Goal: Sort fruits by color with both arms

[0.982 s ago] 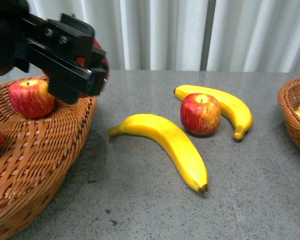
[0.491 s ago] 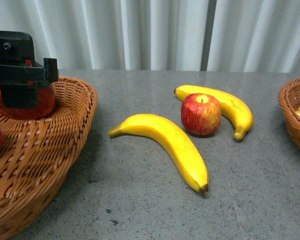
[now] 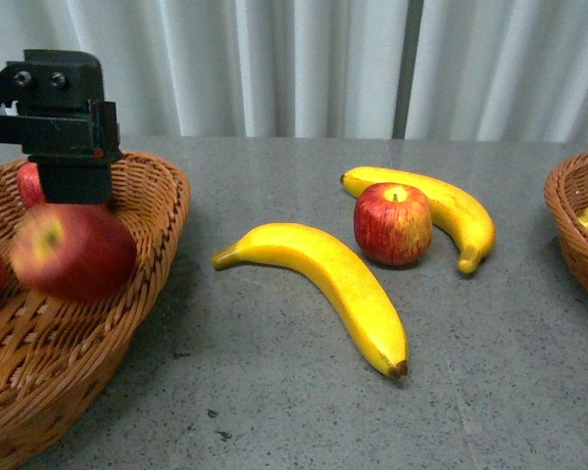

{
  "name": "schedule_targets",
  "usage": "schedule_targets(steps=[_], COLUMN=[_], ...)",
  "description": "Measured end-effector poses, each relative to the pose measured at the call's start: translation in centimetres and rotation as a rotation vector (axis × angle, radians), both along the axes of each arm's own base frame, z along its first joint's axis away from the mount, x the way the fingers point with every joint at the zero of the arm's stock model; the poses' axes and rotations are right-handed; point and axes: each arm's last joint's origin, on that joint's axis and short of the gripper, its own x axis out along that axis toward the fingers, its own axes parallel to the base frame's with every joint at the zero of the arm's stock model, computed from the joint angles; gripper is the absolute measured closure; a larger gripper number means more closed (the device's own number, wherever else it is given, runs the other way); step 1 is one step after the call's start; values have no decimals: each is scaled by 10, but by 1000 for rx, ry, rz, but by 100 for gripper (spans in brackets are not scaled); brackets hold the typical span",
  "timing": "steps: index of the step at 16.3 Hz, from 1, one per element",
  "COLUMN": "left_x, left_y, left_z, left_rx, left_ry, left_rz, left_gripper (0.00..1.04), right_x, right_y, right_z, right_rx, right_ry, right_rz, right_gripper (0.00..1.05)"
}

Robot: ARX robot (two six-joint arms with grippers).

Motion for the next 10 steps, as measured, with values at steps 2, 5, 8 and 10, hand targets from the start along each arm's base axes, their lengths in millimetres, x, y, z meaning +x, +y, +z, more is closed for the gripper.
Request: schedule_targets(steps=[2, 5, 8, 10], left_x=[4, 21, 47, 65], left_y=[-7, -24, -44, -69], left_z=[15, 33, 25, 10], left_rx=[-10, -7, 43, 66], left_ry=[-56, -155, -120, -37], left_rz=[-24, -140, -343, -528], left_gripper=[7, 7, 7, 7], right_x=[0, 0, 0, 0], right_y=[0, 0, 0, 0], right_z=[0, 0, 0, 0], right_rx=[0, 0, 0, 0], right_ry=[0, 0, 0, 0], right_rz=[0, 0, 0, 0], right_gripper=[6, 6, 6, 6])
